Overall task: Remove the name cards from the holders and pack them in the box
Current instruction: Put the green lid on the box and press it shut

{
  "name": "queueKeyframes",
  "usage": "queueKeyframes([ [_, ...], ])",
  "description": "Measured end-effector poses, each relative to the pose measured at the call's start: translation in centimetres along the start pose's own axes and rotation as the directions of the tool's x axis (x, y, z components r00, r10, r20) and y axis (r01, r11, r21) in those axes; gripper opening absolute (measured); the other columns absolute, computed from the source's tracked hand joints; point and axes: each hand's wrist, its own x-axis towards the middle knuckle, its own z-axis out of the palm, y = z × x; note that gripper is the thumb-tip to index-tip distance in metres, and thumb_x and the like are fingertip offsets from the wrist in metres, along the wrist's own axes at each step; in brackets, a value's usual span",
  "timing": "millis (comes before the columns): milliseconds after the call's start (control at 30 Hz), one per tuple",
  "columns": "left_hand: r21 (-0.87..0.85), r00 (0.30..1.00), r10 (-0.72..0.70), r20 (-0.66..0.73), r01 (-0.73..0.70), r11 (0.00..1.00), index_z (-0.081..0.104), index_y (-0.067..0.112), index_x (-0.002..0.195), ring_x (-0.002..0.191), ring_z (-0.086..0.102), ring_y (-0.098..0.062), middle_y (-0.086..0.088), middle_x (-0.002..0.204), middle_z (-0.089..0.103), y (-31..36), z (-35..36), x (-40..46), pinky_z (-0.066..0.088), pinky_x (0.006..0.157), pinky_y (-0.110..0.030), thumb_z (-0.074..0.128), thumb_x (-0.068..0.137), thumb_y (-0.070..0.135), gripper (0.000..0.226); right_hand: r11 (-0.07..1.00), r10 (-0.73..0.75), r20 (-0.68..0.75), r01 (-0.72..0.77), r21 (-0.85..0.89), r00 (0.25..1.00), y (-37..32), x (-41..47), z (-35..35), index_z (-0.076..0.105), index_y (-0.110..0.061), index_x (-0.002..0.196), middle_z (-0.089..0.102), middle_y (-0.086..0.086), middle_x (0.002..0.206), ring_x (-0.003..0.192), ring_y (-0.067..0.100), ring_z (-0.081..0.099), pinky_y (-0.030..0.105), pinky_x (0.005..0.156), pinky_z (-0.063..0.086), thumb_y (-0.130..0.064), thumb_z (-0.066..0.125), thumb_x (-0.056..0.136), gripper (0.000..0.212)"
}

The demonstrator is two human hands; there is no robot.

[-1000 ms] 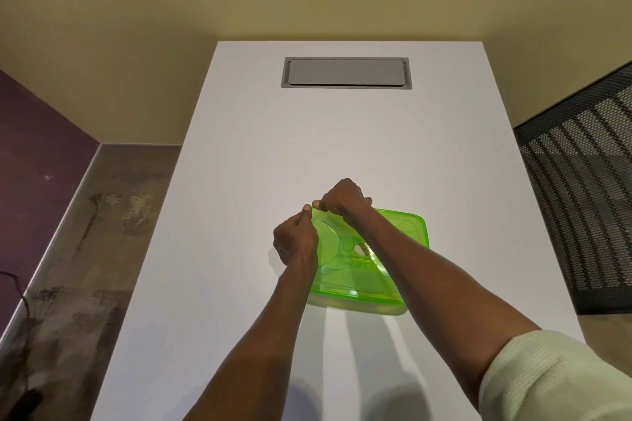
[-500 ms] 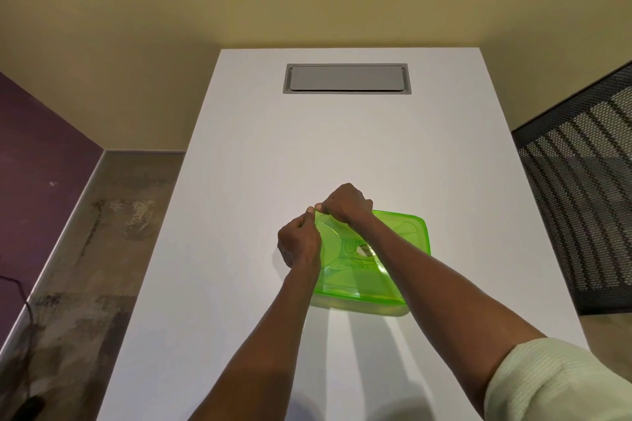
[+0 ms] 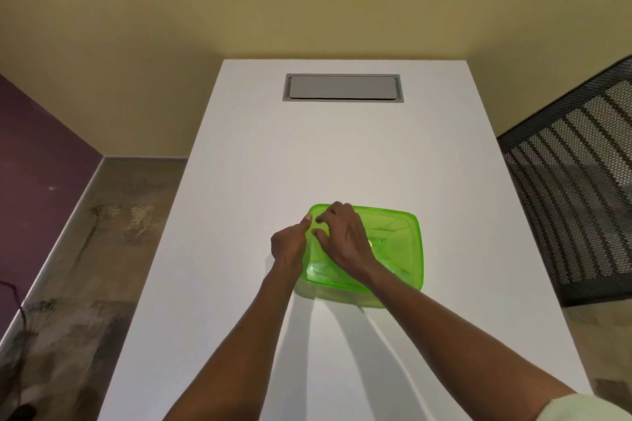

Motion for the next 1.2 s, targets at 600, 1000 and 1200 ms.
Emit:
queueKeyframes([
  [600, -0.187, 0.972, -0.103, 0.209, 0.143, 0.972, 0.068, -0.007, 0.095, 0.083, 0.064, -0.026, -0.02, 0.093, 0.066, -5.2, -4.9, -4.8, 0.061, 0.069, -0.029, 0.07, 0.082, 0.0, 0.015, 0.774, -0.435, 0.147, 0.452, -0.443, 0.888, -2.3, -9.8, 1.1, 0.065, -0.007, 0.095, 0.062, 0.009, 0.083, 0.069, 0.027, 0.057, 0.033, 0.05, 0.046, -0.005, 0.057, 0.075, 0.022],
  [1000, 0.01, 0.997, -0.066, 0.036, 0.066, 0.998, 0.06, 0.015, 0.064, 0.07, 0.054, -0.019, -0.003, 0.068, 0.059, -5.5, -4.4, -5.2, 0.045, 0.057, -0.025, 0.069, 0.082, 0.018, 0.02, 0.647, -0.562, 0.159, 0.551, -0.527, 0.812, -3.3, -9.8, 2.2, 0.072, 0.001, 0.095, 0.068, 0.012, 0.085, 0.063, 0.022, 0.059, 0.028, 0.05, 0.044, 0.001, 0.043, 0.078, 0.034],
  [1200, -0.026, 0.999, -0.035, -0.038, 0.034, 0.999, 0.07, 0.001, 0.088, 0.078, 0.066, -0.023, -0.013, 0.084, 0.072, -5.1, -4.4, -5.6, 0.038, 0.057, -0.026, 0.053, 0.093, 0.016, 0.023, 0.643, -0.575, 0.174, 0.573, -0.507, 0.799, -2.7, -9.7, 2.6, 0.07, 0.005, 0.1, 0.066, 0.013, 0.088, 0.067, 0.023, 0.058, 0.031, 0.051, 0.045, 0.001, 0.045, 0.078, 0.033],
])
